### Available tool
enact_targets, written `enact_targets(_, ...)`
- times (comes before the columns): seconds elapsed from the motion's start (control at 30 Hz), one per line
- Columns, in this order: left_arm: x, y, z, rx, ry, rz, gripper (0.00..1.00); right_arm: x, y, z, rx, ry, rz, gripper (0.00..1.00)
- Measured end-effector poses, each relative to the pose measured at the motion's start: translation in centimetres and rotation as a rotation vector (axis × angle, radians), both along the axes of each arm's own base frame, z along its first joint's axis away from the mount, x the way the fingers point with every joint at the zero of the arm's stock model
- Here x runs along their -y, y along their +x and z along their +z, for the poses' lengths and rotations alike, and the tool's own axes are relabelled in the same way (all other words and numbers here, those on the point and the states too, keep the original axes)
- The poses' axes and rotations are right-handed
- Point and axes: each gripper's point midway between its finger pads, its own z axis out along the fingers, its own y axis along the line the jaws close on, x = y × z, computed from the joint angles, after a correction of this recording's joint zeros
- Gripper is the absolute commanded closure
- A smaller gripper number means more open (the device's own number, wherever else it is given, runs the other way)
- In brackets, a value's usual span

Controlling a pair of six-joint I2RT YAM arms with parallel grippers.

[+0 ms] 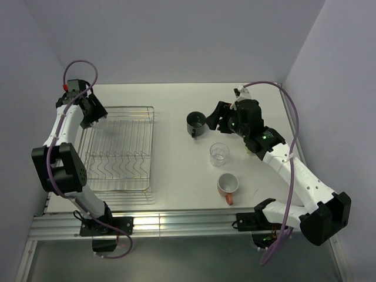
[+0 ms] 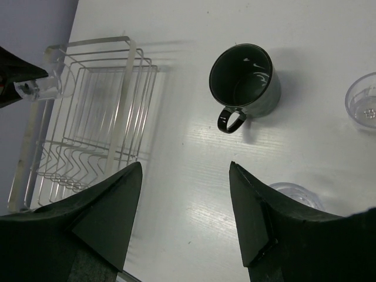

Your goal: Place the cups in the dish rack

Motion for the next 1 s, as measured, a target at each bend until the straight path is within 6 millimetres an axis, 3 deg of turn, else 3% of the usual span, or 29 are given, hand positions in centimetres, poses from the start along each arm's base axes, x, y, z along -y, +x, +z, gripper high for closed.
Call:
enact_targets(0.13,-0.3,0.7,-2.0,-0.062,0.001,0.003,0.99,-0.1,0.2,-0.7,-0.016,-0.010,0.003,0.31)
enact_targets(0.33,-0.8,2.3,-2.8,-0.081,0.008,0.010,0.98,-0.3,0.5,-1.5,-0.036,-0.024,0.006,0.31)
enact_targets(0.67,-0.6,2.8,-4.9,-0.124,-0.008,0.003,0.94,-0.4,0.8,-1.9,-0.048,-0.031,0.008,0.31)
enact_targets(0.73,-0.6,2.8,-4.9,-0.125,-0.010,0.002,0.88,-0.5,0.8,-2.1,-0.051,-0.033,0.008,0.31)
enact_targets(0.87,-0.6,2.9,-5.0,-0.125,-0.014,-0.001,0.66,-0.6,0.9,-2.5,-0.063,-0.038,0.010,0.31)
enact_targets(1.0,-0.5,3.0,-5.1,-0.122,-0.016,-0.003,0.60,-0.6,1.0,-2.7,-0.067,-0.040,0.010,0.31)
